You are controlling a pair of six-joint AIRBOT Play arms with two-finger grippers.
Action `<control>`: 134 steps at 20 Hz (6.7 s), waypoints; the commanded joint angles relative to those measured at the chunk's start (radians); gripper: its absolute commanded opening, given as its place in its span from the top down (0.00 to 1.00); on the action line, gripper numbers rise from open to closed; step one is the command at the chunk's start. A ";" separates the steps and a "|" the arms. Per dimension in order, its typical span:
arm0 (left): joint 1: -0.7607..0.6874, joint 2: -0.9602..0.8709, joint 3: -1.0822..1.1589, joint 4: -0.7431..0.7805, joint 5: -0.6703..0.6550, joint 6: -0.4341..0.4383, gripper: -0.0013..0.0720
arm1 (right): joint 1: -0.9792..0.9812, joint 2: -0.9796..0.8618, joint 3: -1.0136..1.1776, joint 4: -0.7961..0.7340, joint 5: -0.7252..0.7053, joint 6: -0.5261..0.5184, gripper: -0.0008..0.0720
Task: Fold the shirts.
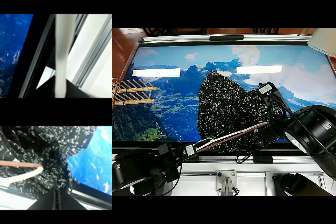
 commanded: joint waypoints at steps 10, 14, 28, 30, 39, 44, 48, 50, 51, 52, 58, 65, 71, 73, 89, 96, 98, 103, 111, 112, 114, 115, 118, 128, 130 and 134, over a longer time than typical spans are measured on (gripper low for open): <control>0.000 -0.010 0.010 0.106 0.021 -0.051 0.92 | 0.000 0.001 0.001 -0.013 -0.011 0.000 0.89; -0.021 0.077 0.017 0.104 -0.117 0.045 0.92 | 0.000 0.001 0.001 -0.024 -0.011 0.000 0.89; -0.033 -0.015 -0.003 0.107 0.008 -0.028 0.92 | 0.000 0.001 0.001 -0.018 -0.019 0.000 0.89; -0.038 -0.031 -0.003 0.104 0.010 -0.018 0.92 | 0.000 0.001 0.001 -0.018 -0.023 0.000 0.89; -0.062 -0.067 -0.003 0.097 0.071 -0.013 0.92 | 0.000 0.005 0.067 0.024 -0.154 -0.042 0.89; -0.062 -0.073 -0.003 0.095 0.117 -0.267 0.92 | 0.000 0.005 0.109 0.084 -0.154 -0.048 0.89; -0.063 -0.071 -0.003 0.045 0.022 -0.272 0.92 | 0.000 0.005 0.108 0.076 -0.154 -0.060 0.89; -0.074 -0.070 -0.003 0.018 0.033 -0.192 0.92 | 0.000 0.005 0.108 0.071 -0.166 -0.063 0.89; -0.086 -0.072 -0.002 0.005 0.071 -0.133 0.92 | 0.000 0.005 0.109 0.072 -0.182 -0.068 0.89; -0.097 -0.077 -0.002 0.001 0.105 -0.088 0.92 | 0.000 0.005 0.109 0.074 -0.200 -0.071 0.89; -0.097 -0.136 0.000 0.002 0.244 -0.153 0.92 | 0.000 0.005 0.108 0.118 -0.221 -0.070 0.89; -0.073 -0.142 0.001 -0.056 0.175 -0.336 0.92 | 0.000 0.005 0.108 0.098 -0.197 -0.056 0.89; -0.073 -0.156 0.001 -0.075 0.270 -0.277 0.92 | 0.000 0.004 0.108 0.114 -0.234 -0.055 0.89; -0.072 -0.194 0.011 -0.084 0.307 -0.245 0.92 | 0.000 0.002 0.108 0.140 -0.269 -0.055 0.89; -0.011 -0.372 0.066 -0.119 0.552 -0.178 0.92 | 0.001 0.003 0.108 0.222 -0.311 -0.041 0.89; -0.013 -0.372 0.066 -0.111 0.559 -0.132 0.92 | 0.001 0.002 0.108 0.228 -0.298 0.013 0.53; -0.013 -0.372 0.066 -0.111 0.560 -0.132 0.92 | 0.001 0.003 0.108 0.257 -0.305 0.012 0.46; -0.013 -0.372 0.065 -0.111 0.570 -0.133 0.92 | 0.001 0.004 0.109 0.305 -0.312 0.013 0.45; -0.013 -0.372 0.065 -0.111 0.570 -0.151 0.92 | 0.000 0.102 0.286 0.229 -0.266 0.096 0.35; -0.013 -0.372 0.065 -0.111 0.570 -0.151 0.92 | 0.000 0.117 0.305 0.149 -0.220 0.109 0.35; -0.013 -0.372 0.066 -0.111 0.565 -0.150 0.92 | -0.026 0.132 0.308 -0.054 -0.062 0.106 0.35; -0.013 -0.372 0.066 -0.111 0.565 -0.150 0.92 | -0.083 0.132 0.305 -0.089 0.011 0.040 0.35; -0.013 -0.372 0.066 -0.111 0.540 -0.113 0.92 | -0.374 0.124 0.291 0.061 0.074 -0.174 0.35; -0.013 -0.372 0.066 -0.111 0.471 -0.034 0.92 | -0.900 -0.153 0.291 0.638 0.156 -1.352 0.49; -0.013 -0.372 0.066 -0.111 0.471 -0.034 0.92 | -0.850 -0.208 0.291 0.637 0.156 -1.433 0.49; -0.013 -0.372 0.066 -0.112 0.471 -0.034 0.92 | -0.777 -0.292 0.291 0.597 0.150 -1.518 0.50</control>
